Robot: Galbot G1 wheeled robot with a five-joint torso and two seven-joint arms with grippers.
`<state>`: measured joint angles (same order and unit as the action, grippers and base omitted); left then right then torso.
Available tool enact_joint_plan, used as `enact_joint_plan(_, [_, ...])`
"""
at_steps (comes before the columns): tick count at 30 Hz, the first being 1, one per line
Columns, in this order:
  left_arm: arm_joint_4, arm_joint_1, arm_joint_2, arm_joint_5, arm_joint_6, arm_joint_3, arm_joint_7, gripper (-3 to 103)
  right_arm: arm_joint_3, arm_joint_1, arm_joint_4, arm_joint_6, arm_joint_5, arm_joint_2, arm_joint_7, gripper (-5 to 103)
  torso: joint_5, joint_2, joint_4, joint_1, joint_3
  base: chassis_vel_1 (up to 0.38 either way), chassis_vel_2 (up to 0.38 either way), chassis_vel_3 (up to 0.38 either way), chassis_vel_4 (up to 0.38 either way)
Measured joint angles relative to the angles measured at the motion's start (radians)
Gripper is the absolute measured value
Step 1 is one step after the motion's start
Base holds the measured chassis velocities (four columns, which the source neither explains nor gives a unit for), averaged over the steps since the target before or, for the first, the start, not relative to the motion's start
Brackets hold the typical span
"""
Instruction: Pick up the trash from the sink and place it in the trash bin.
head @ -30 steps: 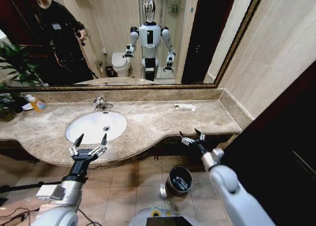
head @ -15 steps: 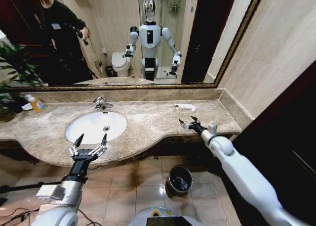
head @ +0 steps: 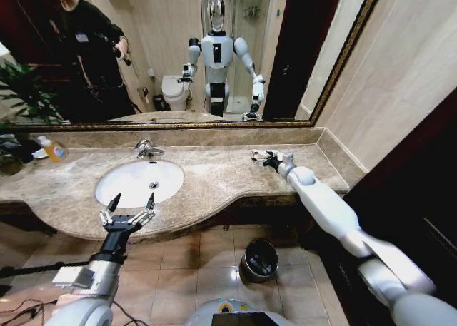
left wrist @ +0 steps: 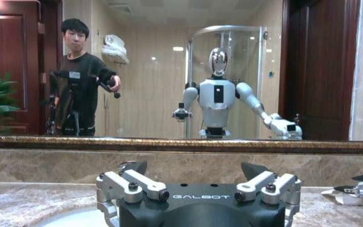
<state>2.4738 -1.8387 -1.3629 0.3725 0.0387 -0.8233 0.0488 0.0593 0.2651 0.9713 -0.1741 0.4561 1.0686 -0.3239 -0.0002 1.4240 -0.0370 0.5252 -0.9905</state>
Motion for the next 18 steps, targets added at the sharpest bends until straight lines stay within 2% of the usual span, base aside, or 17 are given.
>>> enact_joint_plan(4, [0.0,0.0,0.0,0.0,0.0,0.0,0.0,100,0.004,-0.04,-0.048,-0.037,-0.051,0.009,-0.037,100,0.0001,0.0,0.0001,0.0,0.0,0.0,0.0,0.0,0.0])
enact_joint_plan(5, [0.0,0.0,0.0,0.0,0.0,0.0,0.0,100,0.005,-0.059,-0.064,-0.079,-0.072,0.009,-0.059,100,0.0002,0.0,0.0002,0.0,0.0,0.0,0.0,0.0,0.0])
enact_joint_plan(7, [0.0,0.0,0.0,0.0,0.0,0.0,0.0,100,0.005,-0.063,-0.067,-0.092,-0.076,0.008,-0.065,100,0.0002,0.0,0.0002,0.0,0.0,0.0,0.0,0.0,0.0])
enact_joint_plan(10, [0.0,0.0,0.0,0.0,0.0,0.0,0.0,100,0.0,-0.083,-0.091,-0.149,-0.106,0.003,-0.117,100,0.0002,0.0,0.0002,0.0,0.0,0.0,0.0,0.0,0.0])
enact_joint_plan(12, [0.0,0.0,0.0,0.0,0.0,0.0,0.0,100,-0.002,-0.084,-0.095,-0.152,-0.108,0.003,-0.124,100,0.0002,0.0,0.0002,0.0,0.0,0.0,0.0,0.0,0.0])
enact_joint_plan(14, [0.0,0.0,0.0,0.0,0.0,0.0,0.0,100,-0.02,-0.09,-0.113,-0.174,-0.119,0.002,-0.17,102,0.0002,0.0,0.0002,0.0,0.0,0.0,0.0,0.0,0.0])
enact_joint_plan(16, [0.0,0.0,0.0,0.0,0.0,0.0,0.0,100,-0.023,-0.09,-0.117,-0.174,-0.119,0.002,-0.176,100,0.0001,0.0,0.0002,0.0,0.0,0.0,0.0,0.0,0.0])
enact_joint_plan(18, [0.0,0.0,0.0,0.0,0.0,0.0,0.0,100,-0.033,-0.083,-0.127,-0.16,-0.109,0.003,-0.181,93,0.0001,0.0,0.0002,0.0,0.0,0.0,0.0,0.0,0.0])
